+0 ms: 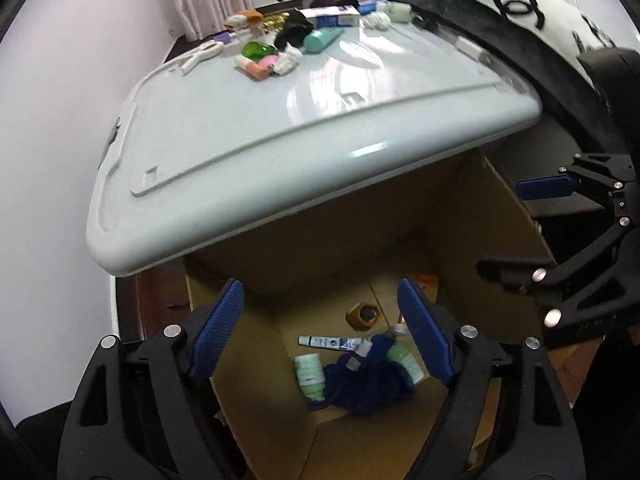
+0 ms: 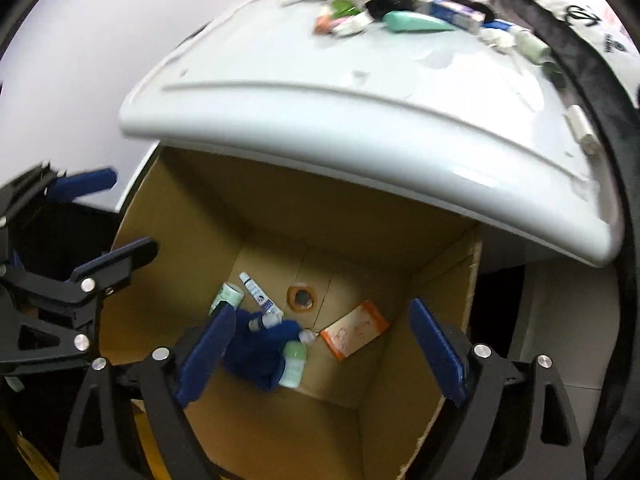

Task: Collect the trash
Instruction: 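Grasp the white charger plug on the table with the right gripper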

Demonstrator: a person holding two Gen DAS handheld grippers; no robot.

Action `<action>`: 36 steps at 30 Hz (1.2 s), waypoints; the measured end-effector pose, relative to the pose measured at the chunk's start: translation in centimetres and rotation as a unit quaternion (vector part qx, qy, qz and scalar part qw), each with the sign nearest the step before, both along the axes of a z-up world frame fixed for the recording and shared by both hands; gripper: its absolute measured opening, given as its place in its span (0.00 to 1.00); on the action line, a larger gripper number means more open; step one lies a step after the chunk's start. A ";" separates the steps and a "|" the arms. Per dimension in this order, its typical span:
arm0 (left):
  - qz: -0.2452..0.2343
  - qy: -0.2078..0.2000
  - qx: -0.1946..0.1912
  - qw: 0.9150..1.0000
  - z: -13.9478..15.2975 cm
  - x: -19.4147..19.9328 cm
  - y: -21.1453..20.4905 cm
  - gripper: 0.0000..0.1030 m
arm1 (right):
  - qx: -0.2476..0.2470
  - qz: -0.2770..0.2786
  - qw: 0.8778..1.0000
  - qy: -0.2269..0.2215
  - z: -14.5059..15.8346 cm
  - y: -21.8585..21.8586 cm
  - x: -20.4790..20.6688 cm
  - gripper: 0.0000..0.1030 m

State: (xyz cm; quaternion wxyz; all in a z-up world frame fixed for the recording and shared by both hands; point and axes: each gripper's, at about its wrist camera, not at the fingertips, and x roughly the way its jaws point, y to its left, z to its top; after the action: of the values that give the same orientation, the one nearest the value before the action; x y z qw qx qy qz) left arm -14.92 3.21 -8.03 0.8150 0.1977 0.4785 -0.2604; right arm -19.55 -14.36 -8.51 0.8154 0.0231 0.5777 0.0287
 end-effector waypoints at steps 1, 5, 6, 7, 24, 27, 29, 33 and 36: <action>0.009 -0.005 -0.009 1.000 0.6 0.6 0.0 0.76 | 0.001 -0.006 1.000 -0.005 0.4 -0.5 0.2 0.85; 0.031 -0.015 -0.034 0.999 2.9 3.5 -0.5 0.83 | 0.000 -0.029 0.999 -0.031 3.1 -2.9 1.2 0.90; 0.031 -0.018 -0.041 0.998 3.5 4.3 -0.9 0.83 | -0.002 -0.036 0.999 -0.037 3.6 -3.3 1.3 0.90; 0.032 -0.021 -0.048 0.998 4.0 5.2 -1.2 0.83 | -0.007 -0.046 0.998 -0.046 4.4 -4.2 2.2 0.90; -0.005 -0.053 -0.073 0.996 4.6 11.8 -7.1 0.84 | -0.109 -0.198 0.974 -0.036 4.6 -22.8 14.8 0.68; -0.015 -0.063 -0.070 0.995 4.9 11.3 -7.3 0.84 | -0.127 -0.192 0.973 -0.018 3.0 -22.8 15.8 0.67; -0.016 -0.063 -0.072 0.995 5.0 11.3 -7.2 0.84 | -0.139 -0.190 0.972 0.000 2.2 -22.9 16.5 0.69; -0.014 -0.044 -0.073 0.996 4.5 11.6 -7.2 0.84 | -0.151 -0.196 0.968 0.033 0.7 -22.8 17.6 0.76; -0.012 -0.036 -0.075 0.996 4.2 11.7 -7.3 0.84 | -0.161 -0.227 0.959 0.047 -0.3 -23.3 18.3 0.86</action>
State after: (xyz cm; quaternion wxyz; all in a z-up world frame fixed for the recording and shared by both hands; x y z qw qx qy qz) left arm -3.18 -4.07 -3.82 0.8410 0.1509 0.4257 -0.2978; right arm -1.24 -37.69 -8.84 0.7652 0.0232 0.5920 -0.2518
